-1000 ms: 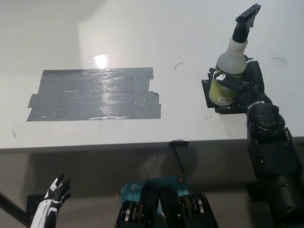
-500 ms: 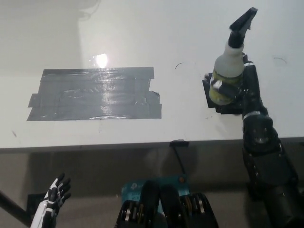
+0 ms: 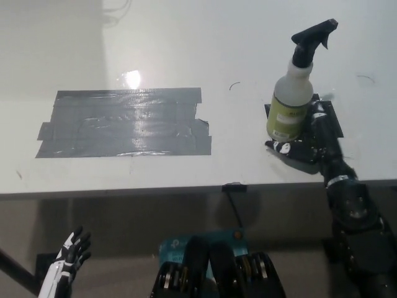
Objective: A person hands a spray bottle to the robot which it grabs with its right hand and places on the black spot infront of it on the table
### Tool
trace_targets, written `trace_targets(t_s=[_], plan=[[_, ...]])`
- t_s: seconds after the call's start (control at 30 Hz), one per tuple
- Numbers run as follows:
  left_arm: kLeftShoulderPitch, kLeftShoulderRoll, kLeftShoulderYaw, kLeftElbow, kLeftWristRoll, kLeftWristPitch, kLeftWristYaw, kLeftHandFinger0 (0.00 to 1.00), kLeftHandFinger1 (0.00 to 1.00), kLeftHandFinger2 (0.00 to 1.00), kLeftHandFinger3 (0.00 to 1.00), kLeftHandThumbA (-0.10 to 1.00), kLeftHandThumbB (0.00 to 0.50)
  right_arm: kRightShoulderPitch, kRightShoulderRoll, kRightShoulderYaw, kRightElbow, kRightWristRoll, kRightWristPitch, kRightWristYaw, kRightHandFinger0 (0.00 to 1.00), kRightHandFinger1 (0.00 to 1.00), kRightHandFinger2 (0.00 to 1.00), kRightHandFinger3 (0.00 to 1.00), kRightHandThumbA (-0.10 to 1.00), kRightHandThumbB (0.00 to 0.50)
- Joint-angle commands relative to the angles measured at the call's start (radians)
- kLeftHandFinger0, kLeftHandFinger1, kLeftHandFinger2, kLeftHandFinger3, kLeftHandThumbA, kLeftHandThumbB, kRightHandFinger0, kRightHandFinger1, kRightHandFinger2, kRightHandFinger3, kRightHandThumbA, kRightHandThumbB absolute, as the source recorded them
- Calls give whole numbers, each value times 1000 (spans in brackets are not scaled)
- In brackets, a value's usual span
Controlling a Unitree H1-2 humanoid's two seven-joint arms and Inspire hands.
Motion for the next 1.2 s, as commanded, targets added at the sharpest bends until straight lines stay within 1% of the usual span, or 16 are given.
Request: trace_targets(t_s=[0.0,0.13,0.2,0.33,0.37,0.4,0.43,0.57,0.7,0.77,0.83,0.93,1.0,1.07,1.13,1.17], plan=[[3,15,7,-16,-2,-23,-4,1000,1000,1000,1000,937,0,6,-33,-77,-147,121,23,48,1000,1000,1000,1000,1000,500],[4,13,5,-13,1,-26,-2,1000,1000,1000,1000,926,0,24,-41,-145,-237,226,11,91,1000,1000,1000,1000,1000,500],[3,13,6,-15,1,-25,-2,1000,1000,1000,1000,926,0,35,-47,-168,-295,256,46,97,1000,1000,1000,1000,1000,500],[-7,17,8,-15,4,-18,-1,1000,1000,1000,1000,934,14,82,-70,-217,-471,305,124,96,1000,1000,1000,1000,1000,456],[-10,19,9,-12,1,-17,-2,1000,1000,1000,1000,932,14,113,-81,-230,-542,314,149,92,1000,1000,1000,1000,1000,483],[-13,20,9,-11,-1,-17,-4,1000,1000,1000,1000,929,18,133,-87,-238,-584,329,151,96,1000,1000,1000,1000,1000,480],[-18,21,11,-9,-3,-16,-4,1000,1000,1000,1000,927,20,160,-94,-249,-640,355,149,104,1000,1000,1000,1000,1000,496],[-30,23,12,-9,-1,-13,-2,1000,1000,1000,1000,920,14,264,-95,-245,-837,431,176,123,1000,1000,1000,1000,1000,500],[-37,21,10,-8,-1,-7,-3,1000,1000,1000,1000,915,17,446,-69,-159,-1077,361,172,133,1000,1000,1000,1000,1000,500],[-41,19,8,-3,-4,-8,-5,1000,1000,1000,1000,899,18,541,-55,-112,-1148,351,144,152,1000,1000,1000,1000,1000,500],[-41,18,5,2,2,-18,-4,1000,1000,1000,1000,897,13,682,-22,-23,-1206,238,72,177,1000,1000,1000,1000,1000,500],[-31,22,3,6,2,-38,-10,1000,1000,1000,1000,929,13,791,8,53,-1171,147,13,177,1000,1000,1000,1000,1000,499],[-24,20,-2,10,1,-51,-14,1000,1000,1000,1000,941,1,833,3,78,-1125,153,8,178,1000,1000,1000,1000,1000,486],[-15,19,-7,13,4,-65,-16,1000,1000,1000,1000,965,13,833,3,109,-1014,137,-40,186,1000,1000,1000,1000,1000,471],[-10,18,-11,16,8,-72,-15,1000,1000,1000,1000,983,28,828,2,124,-957,120,-56,182,1000,1000,1000,1000,1000,465],[-9,17,-11,16,9,-75,-14,1000,1000,1000,1000,986,28,816,6,129,-903,91,-47,170,1000,1000,1000,1000,1000,496]])
